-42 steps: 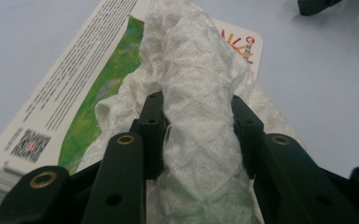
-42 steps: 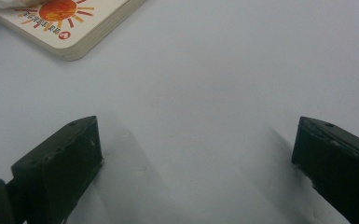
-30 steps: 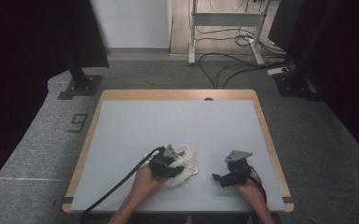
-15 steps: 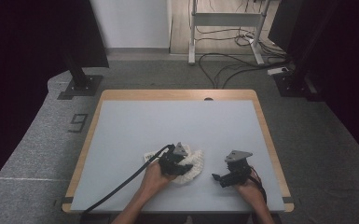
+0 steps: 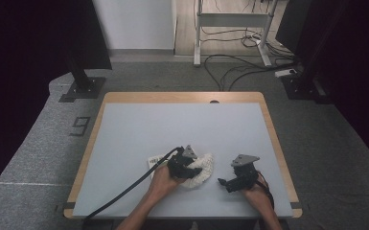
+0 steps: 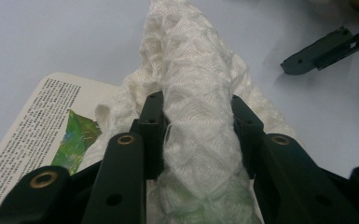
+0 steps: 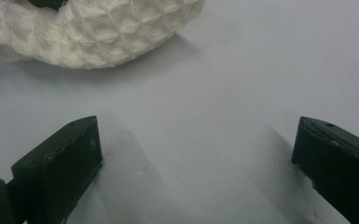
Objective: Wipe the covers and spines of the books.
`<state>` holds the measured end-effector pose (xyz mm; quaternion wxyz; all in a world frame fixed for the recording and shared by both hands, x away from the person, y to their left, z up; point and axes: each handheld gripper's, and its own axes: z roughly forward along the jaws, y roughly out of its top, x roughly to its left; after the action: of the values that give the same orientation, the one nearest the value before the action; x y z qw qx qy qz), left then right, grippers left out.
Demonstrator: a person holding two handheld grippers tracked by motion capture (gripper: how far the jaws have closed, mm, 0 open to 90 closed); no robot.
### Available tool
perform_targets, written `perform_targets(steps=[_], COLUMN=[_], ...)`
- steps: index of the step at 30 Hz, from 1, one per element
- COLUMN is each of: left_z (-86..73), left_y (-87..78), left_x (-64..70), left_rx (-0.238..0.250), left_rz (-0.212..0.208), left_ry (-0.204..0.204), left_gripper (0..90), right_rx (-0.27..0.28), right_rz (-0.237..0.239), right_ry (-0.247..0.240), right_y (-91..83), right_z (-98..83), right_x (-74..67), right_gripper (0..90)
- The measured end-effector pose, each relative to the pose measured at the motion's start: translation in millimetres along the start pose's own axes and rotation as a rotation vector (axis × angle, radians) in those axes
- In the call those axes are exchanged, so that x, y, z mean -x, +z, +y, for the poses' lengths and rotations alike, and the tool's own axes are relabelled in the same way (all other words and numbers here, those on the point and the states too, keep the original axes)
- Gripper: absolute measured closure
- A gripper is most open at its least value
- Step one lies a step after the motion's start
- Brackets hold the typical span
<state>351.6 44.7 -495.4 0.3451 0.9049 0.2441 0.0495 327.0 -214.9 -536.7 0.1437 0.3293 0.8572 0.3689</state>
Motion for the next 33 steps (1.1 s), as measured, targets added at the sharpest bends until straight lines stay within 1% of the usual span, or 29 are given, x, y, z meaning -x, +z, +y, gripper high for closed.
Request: perform_targets(steps=[3, 8, 10, 11, 12, 15, 17, 20, 24, 27, 28, 30, 33], left_z=[3.0, 10.3, 15.8, 15.8, 18.5, 22.9, 24.0, 24.1, 22.1, 20.4, 19.2, 19.0, 18.1], left_y=[-5.0, -15.1, -22.4, -22.4, -25.8, -33.5, -36.8, -41.4, -45.6, -48.4, -51.3, -52.5, -58.1], left_x=[-0.4, -2.4, -3.8, -3.8, -3.9, -7.1, -8.9, -15.2, -29.3, -37.0, -41.8, -43.3, -49.2], left_rx=[0.022, 0.029, 0.046, 0.046, 0.050, 0.067, 0.069, 0.051, 0.033, 0.025, 0.026, 0.025, 0.024], left_rz=[-0.018, 0.001, 0.003, 0.003, 0.010, 0.012, 0.030, 0.058, 0.087, 0.108, 0.119, 0.122, 0.145], left_ry=[-0.013, -0.007, -0.005, -0.005, -0.002, -0.004, -0.003, 0.001, -0.019, -0.034, -0.042, -0.043, -0.046], left_gripper=[64.6, 64.7, 64.6, 64.6, 64.6, 64.6, 64.3, 63.2, 62.7, 62.7, 62.6, 62.6, 62.1], right_rx=[0.000, 0.000, 0.000, 0.000, 0.000, 0.001, 0.001, 0.001, 0.002, 0.002, 0.002, 0.002, 0.004], right_rz=[0.000, -0.001, -0.001, -0.001, -0.001, -0.001, -0.001, -0.001, -0.002, 0.000, 0.000, -0.001, 0.000], right_ry=[0.000, 0.001, 0.002, 0.002, 0.001, 0.002, 0.001, 0.000, -0.002, -0.003, -0.003, -0.003, -0.004], right_y=[0.0, 0.0, 0.0, 0.0, 0.0, 0.0, 0.1, 0.0, 0.0, -0.1, -0.1, -0.1, -0.2], right_z=[0.0, 0.0, 0.0, 0.0, 0.0, 0.0, 0.0, 0.0, 0.0, -0.1, -0.1, -0.1, -0.1], right_x=[0.0, 0.0, 0.0, 0.0, 0.0, -0.1, 0.0, 0.0, 0.0, -0.2, -0.1, -0.1, -0.2], right_gripper=[0.8, 0.8, 0.8, 0.8, 0.8, 0.8, 0.8, 0.8, 0.9, 1.1, 1.1, 1.1, 1.2])
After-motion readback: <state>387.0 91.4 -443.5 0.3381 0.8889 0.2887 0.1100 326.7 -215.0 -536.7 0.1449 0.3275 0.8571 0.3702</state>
